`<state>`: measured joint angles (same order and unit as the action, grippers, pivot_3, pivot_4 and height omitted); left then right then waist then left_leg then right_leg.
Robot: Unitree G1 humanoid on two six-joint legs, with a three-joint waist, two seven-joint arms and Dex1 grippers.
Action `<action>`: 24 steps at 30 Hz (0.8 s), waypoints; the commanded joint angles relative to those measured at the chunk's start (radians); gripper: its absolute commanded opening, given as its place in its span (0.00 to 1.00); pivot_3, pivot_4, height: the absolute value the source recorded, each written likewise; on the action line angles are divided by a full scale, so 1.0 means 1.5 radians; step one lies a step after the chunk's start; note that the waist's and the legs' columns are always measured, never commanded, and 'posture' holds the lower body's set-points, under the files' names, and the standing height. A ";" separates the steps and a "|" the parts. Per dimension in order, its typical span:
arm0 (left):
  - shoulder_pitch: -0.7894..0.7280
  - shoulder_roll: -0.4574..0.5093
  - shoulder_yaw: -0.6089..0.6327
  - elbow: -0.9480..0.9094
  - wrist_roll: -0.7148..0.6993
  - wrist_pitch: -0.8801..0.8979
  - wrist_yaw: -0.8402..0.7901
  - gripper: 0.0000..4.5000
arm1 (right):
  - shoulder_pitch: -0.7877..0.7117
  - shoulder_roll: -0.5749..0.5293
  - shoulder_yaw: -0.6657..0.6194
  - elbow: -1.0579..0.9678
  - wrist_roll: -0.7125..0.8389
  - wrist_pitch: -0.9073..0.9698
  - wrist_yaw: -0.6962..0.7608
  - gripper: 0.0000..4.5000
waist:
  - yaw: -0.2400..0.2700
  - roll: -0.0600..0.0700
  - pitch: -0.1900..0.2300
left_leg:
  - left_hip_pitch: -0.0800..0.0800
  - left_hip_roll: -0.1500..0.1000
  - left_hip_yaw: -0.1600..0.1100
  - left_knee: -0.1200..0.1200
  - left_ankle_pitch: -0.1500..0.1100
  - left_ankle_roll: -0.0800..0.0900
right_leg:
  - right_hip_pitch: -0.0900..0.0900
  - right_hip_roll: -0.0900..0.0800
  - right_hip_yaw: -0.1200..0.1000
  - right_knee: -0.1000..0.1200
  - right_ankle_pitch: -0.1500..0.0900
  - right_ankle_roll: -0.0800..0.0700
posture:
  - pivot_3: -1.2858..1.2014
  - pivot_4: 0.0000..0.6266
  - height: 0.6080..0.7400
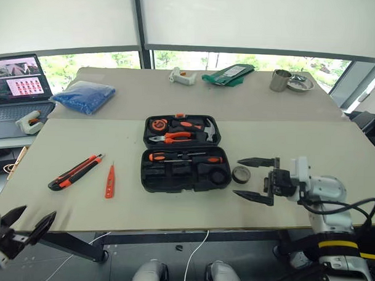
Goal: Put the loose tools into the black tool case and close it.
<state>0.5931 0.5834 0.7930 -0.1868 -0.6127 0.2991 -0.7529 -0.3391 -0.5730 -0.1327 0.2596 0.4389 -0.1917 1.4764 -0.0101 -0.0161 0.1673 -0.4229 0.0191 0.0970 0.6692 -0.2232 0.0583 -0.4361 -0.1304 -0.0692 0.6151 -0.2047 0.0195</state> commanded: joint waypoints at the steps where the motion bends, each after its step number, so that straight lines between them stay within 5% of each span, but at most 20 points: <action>1: -0.001 0.012 0.033 -0.057 -0.027 0.062 0.051 1.00 | -0.010 -0.008 -0.013 -0.015 0.034 0.012 0.002 1.00 | 0.002 0.000 0.000 | 0.000 0.000 0.000 0.000 0.000 0.000 | 0.000 0.000 0.000 0.000 0.000 0.000 | 0.52 0.24 1.00; 13: -0.175 0.033 -0.129 -0.313 -0.153 0.400 0.347 1.00 | -0.083 0.003 0.005 -0.088 0.075 0.074 -0.030 1.00 | 0.010 -0.001 0.000 | 0.000 0.000 0.000 0.000 0.000 0.000 | 0.003 0.002 0.000 -0.001 0.007 -0.001 | 0.52 0.24 1.00; 16: -0.273 -0.038 -0.196 -0.340 -0.142 0.469 0.494 1.00 | -0.088 0.003 0.011 -0.067 0.066 0.062 -0.018 1.00 | 0.015 -0.001 0.000 | 0.000 -0.001 0.000 0.000 0.001 0.000 | 0.006 0.003 0.000 -0.001 0.007 0.000 | 0.52 0.24 1.00; 24: -0.378 -0.117 -0.383 -0.308 0.023 0.489 0.628 1.00 | -0.094 0.003 0.022 -0.055 0.069 0.065 -0.009 1.00 | 0.014 -0.003 0.000 | 0.001 -0.001 -0.001 0.002 0.001 0.000 | 0.008 0.005 0.001 -0.001 0.008 0.001 | 0.52 0.24 1.00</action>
<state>0.0469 0.3977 0.2557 -0.6588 -0.6645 1.0482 0.1516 -0.4624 -0.5622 -0.0891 0.1927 0.5311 -0.0883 1.4577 0.0113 -0.0205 0.1669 -0.4210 0.0177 0.0958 0.6715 -0.2218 0.0583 -0.4241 -0.1232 -0.0683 0.6131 -0.1920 0.0203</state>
